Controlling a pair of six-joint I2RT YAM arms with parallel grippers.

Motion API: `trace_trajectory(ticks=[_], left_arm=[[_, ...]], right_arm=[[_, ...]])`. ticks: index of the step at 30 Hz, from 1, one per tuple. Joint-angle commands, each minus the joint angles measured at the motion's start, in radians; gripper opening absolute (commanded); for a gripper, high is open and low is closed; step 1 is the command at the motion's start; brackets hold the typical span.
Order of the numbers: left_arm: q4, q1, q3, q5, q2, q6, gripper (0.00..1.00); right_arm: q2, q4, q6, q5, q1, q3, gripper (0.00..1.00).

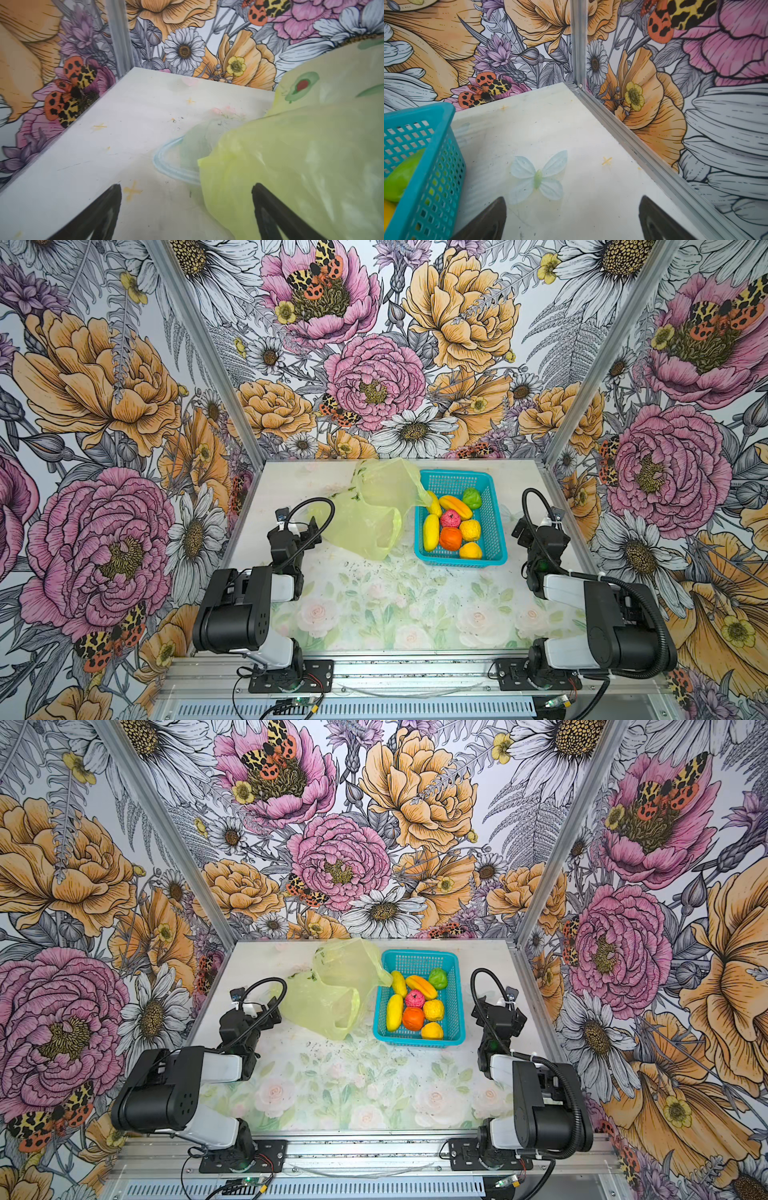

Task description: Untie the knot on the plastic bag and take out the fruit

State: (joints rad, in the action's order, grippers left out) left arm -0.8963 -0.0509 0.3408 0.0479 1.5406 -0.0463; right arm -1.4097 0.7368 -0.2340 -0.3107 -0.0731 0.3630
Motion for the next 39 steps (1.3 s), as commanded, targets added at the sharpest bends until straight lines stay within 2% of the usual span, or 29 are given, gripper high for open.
trace_trajectory(ticks=[1, 3, 5, 6, 8, 13, 23, 39], left_arm=[[-0.127, 0.008, -0.011, -0.045, 0.002, 0.045, 0.99], [-0.156, 0.007, -0.026, -0.005, 0.006, 0.029, 0.99], [-0.143, 0.011, -0.016, 0.077, 0.011, 0.0, 0.99], [-0.12, 0.018, -0.008, 0.087, 0.006, 0.002, 0.99], [-0.105, 0.029, 0.004, 0.107, 0.009, 0.011, 0.99], [-0.062, 0.047, 0.026, 0.122, 0.007, 0.031, 0.99], [-0.056, 0.053, 0.03, 0.132, 0.008, 0.038, 0.99], [-0.055, 0.053, 0.029, 0.133, 0.008, 0.039, 0.99]], right_arm=[[-0.037, 0.18, 0.065, 0.067, 0.031, -0.046, 0.99], [-0.151, 0.347, 0.1, 0.123, 0.036, -0.063, 0.99], [-0.095, 0.23, 0.085, 0.104, 0.04, -0.052, 1.0], [-0.134, 0.309, 0.095, 0.092, 0.042, -0.062, 0.99], [-0.103, 0.273, 0.082, 0.065, 0.047, -0.065, 1.0], [-0.123, 0.34, 0.088, 0.04, 0.052, -0.082, 0.99], [-0.124, 0.181, 0.116, 0.036, 0.074, 0.004, 0.99], [-0.127, 0.176, 0.132, 0.033, 0.091, 0.009, 1.0]])
